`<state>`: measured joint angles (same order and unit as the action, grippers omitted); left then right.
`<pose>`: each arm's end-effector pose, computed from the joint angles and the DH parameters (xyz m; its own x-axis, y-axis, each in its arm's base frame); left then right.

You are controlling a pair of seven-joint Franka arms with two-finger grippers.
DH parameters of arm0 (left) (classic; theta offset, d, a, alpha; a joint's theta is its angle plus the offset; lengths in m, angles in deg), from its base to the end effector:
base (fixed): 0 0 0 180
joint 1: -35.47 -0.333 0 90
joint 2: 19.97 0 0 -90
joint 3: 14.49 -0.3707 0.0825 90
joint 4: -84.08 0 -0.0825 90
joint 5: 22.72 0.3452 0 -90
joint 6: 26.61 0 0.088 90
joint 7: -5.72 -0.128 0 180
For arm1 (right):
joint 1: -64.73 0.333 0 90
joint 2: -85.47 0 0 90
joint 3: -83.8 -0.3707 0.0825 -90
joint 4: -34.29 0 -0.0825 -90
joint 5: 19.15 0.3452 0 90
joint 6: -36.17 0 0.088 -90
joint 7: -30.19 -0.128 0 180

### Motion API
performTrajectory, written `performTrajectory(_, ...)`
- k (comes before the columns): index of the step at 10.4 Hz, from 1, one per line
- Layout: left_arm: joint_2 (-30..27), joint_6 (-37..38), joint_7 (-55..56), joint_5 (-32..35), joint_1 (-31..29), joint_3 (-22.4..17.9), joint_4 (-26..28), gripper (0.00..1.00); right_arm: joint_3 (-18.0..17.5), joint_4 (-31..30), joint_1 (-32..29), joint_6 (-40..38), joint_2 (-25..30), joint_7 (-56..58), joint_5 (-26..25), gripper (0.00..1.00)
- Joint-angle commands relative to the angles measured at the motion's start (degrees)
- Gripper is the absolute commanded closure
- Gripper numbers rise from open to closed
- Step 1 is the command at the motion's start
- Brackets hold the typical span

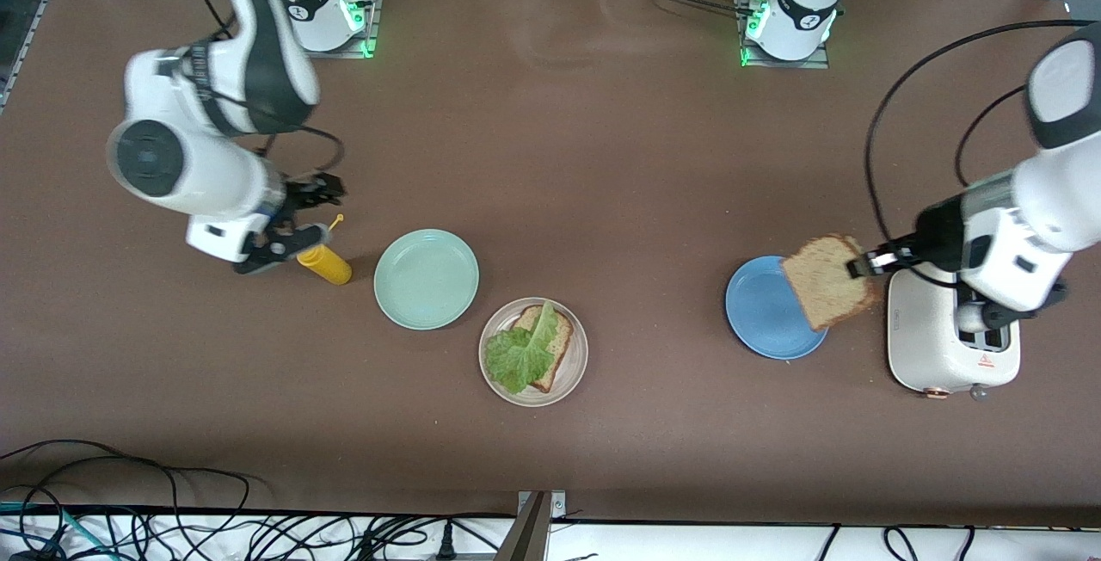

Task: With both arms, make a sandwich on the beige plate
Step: 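Release the lettuce with the right gripper while the left gripper lifts the slice, then reach the mustard bottle with the right gripper while the left gripper holds bread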

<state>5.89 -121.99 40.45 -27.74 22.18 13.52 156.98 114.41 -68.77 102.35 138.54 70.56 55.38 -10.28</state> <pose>0.6527 -0.1054 0.5557 0.9148 0.3635 -0.1761 0.3973 -0.8885 0.2298 0.5560 0.1093 0.4518 0.8485 0.4875 -0.2057 0.4760 -0.8731 -0.1056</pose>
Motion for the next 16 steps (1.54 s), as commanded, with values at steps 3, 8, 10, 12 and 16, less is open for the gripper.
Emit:
performTrajectory(3, 5.9, -7.1, 13.7, -4.1, 9.0, 0.0, -0.8, 1.00, 4.2, -6.3, -5.5, 7.0, 0.2, 30.1, 7.6, 0.00)
performTrajectory(8, 6.4, -11.0, 14.5, -3.5, 8.9, -0.3, -0.8, 1.00, 4.1, -6.4, -17.4, 6.4, -11.3, 72.3, 34.1, 0.00)
performTrajectory(10, 4.6, -7.0, 6.0, -3.6, 5.3, -0.2, -0.8, 1.00, 3.8, -6.0, -19.7, 2.0, -16.3, 85.1, 45.0, 0.00)
performTrajectory(12, 3.3, -3.0, 2.5, -2.5, 4.1, -0.4, -0.7, 1.00, 3.8, -5.9, -19.9, -1.8, -19.6, 92.6, 53.9, 0.00)
performTrajectory(16, 3.3, -2.4, 1.9, -2.4, 3.5, -0.2, -0.1, 1.00, 1.9, -3.1, -19.9, -8.7, -25.8, 102.6, 63.8, 0.00)
